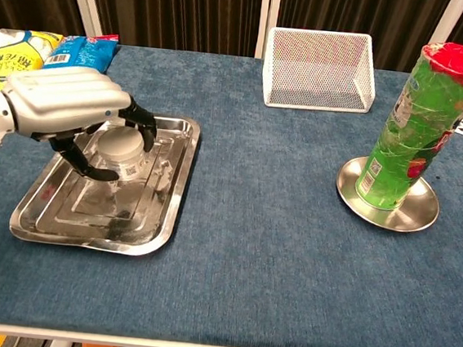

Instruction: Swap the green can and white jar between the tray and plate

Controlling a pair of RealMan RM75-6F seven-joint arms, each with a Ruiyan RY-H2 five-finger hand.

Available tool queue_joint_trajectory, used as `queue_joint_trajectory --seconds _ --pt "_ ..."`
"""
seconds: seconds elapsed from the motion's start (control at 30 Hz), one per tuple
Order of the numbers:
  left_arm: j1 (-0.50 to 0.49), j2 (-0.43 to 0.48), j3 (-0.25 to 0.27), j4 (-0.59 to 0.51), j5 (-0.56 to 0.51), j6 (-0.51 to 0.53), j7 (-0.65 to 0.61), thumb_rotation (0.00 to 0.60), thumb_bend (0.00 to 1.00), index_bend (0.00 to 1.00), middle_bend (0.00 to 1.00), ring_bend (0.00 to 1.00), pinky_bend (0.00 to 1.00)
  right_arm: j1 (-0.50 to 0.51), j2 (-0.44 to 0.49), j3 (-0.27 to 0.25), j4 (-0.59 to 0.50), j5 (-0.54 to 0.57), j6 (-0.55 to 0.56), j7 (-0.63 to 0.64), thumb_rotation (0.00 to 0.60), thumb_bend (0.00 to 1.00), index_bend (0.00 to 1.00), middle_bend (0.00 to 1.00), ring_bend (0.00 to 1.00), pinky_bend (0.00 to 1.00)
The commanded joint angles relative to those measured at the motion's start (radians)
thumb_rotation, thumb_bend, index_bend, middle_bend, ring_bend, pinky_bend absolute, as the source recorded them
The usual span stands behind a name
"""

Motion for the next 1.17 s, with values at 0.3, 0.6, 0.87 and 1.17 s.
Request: queue_joint_trajectory --seconds 0.3,0.6,0.87,1.17 --pt "0.020 -0.030 0.005 0.071 0.001 -0.006 -0.067 0.600 0.21 0.17 0.12 0.07 0.37 -0.001 -0.005 0.000 -0.002 0.004 -0.008 -0.005 0.600 0.05 0.00 0.00 0.00 0.00" --pt "0.176 0.111 -0.013 -0.184 -0.037 0.253 0.091 0.600 0.20 0.12 0.12 0.06 0.32 -0.024 -0.005 -0.006 -0.003 -0.019 0.034 -0.010 0.600 0.05 0.00 0.00 0.00 0.00" --pt "0.442 0.231 0.029 -0.278 -0.091 0.581 0.101 0.600 0.17 0.12 0.12 0.06 0.28 -0.101 -0.038 -0.070 0.046 -0.029 0.089 -0.073 0.600 0.02 0.00 0.00 0.00 0.00" --pt "0.598 0.255 0.057 -0.162 -0.125 0.662 -0.046 0.600 0.17 0.12 0.12 0.04 0.25 -0.146 -0.138 -0.125 0.139 -0.043 0.092 -0.112 0.600 0.01 0.00 0.00 0.00 0.00"
